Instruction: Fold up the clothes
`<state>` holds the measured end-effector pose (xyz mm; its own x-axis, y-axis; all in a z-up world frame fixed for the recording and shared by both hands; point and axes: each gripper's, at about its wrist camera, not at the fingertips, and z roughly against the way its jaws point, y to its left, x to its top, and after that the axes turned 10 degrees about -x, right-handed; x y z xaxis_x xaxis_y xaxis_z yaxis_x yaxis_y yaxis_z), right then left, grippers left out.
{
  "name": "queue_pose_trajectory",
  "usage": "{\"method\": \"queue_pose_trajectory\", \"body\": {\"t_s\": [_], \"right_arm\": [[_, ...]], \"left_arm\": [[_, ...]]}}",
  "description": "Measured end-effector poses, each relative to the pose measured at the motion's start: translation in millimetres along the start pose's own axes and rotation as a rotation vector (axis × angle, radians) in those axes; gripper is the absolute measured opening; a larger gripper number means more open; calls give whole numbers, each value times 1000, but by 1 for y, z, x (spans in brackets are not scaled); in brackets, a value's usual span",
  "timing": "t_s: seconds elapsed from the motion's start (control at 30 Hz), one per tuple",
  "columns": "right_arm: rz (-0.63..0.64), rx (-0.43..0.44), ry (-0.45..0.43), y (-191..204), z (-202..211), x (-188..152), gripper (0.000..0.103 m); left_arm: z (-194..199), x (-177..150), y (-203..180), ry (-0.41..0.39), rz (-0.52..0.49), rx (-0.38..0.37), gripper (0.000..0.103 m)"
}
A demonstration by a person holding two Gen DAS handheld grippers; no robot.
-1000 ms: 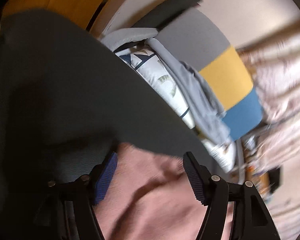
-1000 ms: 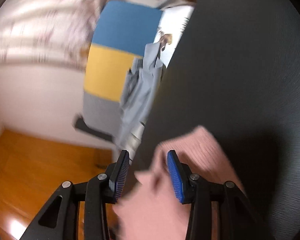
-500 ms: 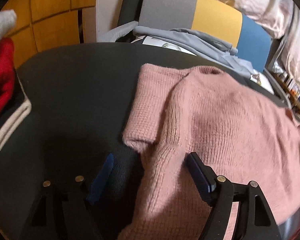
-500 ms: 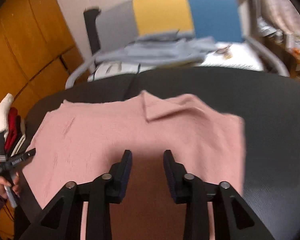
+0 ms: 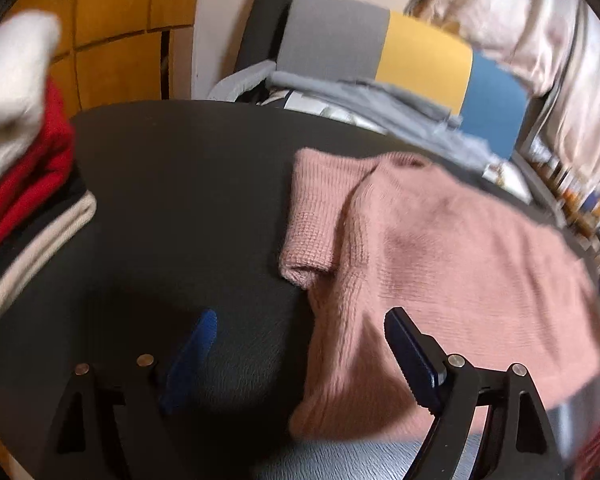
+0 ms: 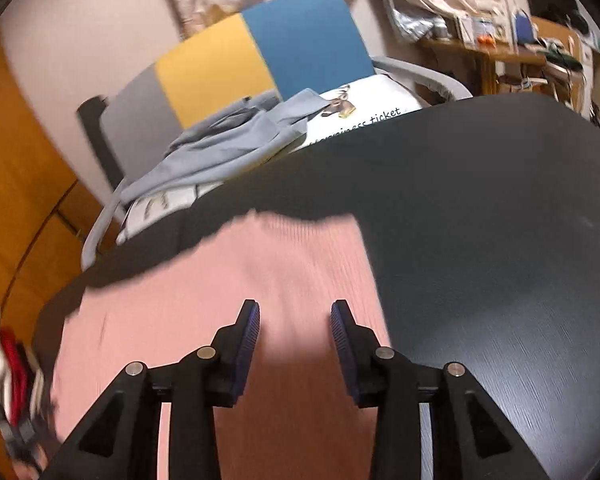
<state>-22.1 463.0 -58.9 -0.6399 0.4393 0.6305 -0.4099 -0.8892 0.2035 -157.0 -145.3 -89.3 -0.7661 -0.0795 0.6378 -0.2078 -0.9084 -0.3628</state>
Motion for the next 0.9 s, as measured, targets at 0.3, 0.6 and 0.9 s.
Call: {"method": "queue_pose_trajectory", "body": {"t_s": [0.3, 0.6, 0.9], "right_arm": [[21, -74, 20, -24, 21, -60, 38], [33, -55, 28, -26, 2, -54, 23], [-79, 92, 13, -34, 43, -53, 8]], "left_arm": [[4, -15, -11, 32, -68, -65, 87], [4, -9, -37, 73, -166, -89, 39], [28, -4, -47, 103, -212, -154, 10]]}}
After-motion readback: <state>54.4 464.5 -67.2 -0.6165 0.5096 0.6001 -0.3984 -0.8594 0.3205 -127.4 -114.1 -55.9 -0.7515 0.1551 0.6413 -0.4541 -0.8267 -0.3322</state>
